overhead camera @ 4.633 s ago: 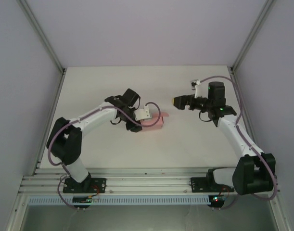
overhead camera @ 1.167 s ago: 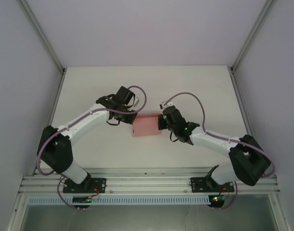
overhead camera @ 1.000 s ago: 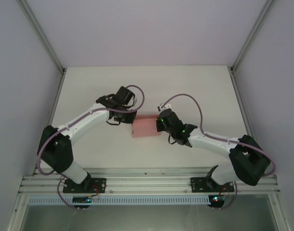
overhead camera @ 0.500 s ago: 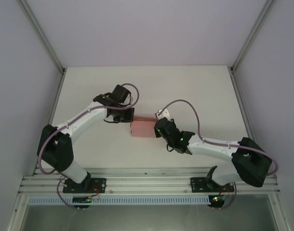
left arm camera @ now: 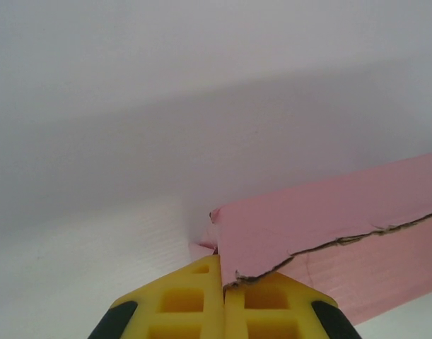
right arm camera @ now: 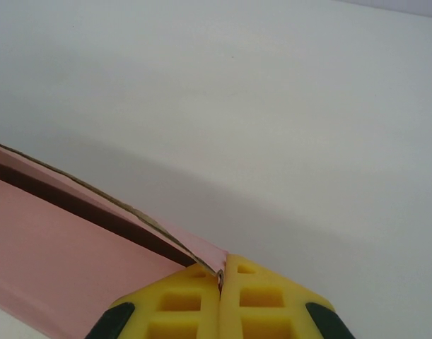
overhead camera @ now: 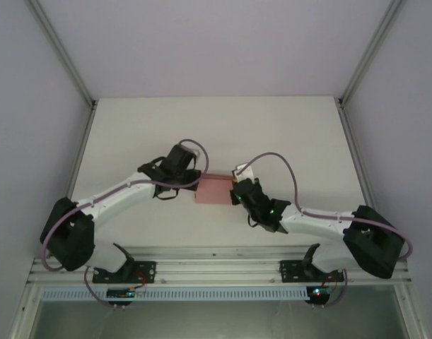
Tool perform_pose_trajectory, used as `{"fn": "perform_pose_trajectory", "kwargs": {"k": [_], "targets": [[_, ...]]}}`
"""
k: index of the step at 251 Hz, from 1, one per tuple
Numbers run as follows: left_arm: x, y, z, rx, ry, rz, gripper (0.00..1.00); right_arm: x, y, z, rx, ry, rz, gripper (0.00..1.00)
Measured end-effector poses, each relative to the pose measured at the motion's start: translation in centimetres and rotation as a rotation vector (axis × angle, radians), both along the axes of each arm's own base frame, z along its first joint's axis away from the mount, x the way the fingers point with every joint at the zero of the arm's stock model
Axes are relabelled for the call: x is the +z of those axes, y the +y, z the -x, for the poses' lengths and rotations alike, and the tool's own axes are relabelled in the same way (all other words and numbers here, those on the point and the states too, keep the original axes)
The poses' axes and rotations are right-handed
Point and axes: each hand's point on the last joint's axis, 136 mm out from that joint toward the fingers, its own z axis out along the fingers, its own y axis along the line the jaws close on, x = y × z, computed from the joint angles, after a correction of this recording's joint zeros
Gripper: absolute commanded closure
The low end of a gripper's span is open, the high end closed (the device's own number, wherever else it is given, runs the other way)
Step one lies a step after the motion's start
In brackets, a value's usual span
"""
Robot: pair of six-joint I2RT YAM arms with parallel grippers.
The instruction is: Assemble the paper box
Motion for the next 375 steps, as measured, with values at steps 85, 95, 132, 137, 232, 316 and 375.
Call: {"fn": "perform_pose_trajectory", "kwargs": {"k": [85,95,132,137,232,316,375], "targets": [[-1.0,-0.6,0.7,0.026,-0.157,0.042,1.0,-0.2,-0.5,1.1,-0.017,-0.018,-0.03,0.93],[-1.0,-0.8,0.9,0.025,-0.18,0.051,1.0,-0.2,-0.7,1.3,-0.017,-0.017,-0.037,0.93],[-1.0,-1.1,1.3,0.031,-0.242,0.093,1.0,-0.3,-1.1,2.0,-0.012,-0.028,-0.079,0.91],[-0.9,-1.1,1.4,0.034,-0.251,0.1,1.0,-0.3,-1.1,2.0,-0.009,-0.029,-0.081,0.91],[-0.7,-1.2,1.8,0.058,-0.34,0.098,1.0,-0.5,-0.9,2.8,0.023,0.008,-0.097,0.73],[-0.2,-1.1,2.1,0.06,-0.355,0.081,0.99,-0.1,0.1,3.3,0.091,0.083,-0.118,0.44],[-0.2,-1.4,2.3,0.049,-0.35,0.075,1.0,0.6,-0.2,4.0,0.133,0.142,-0.181,0.16]]}}
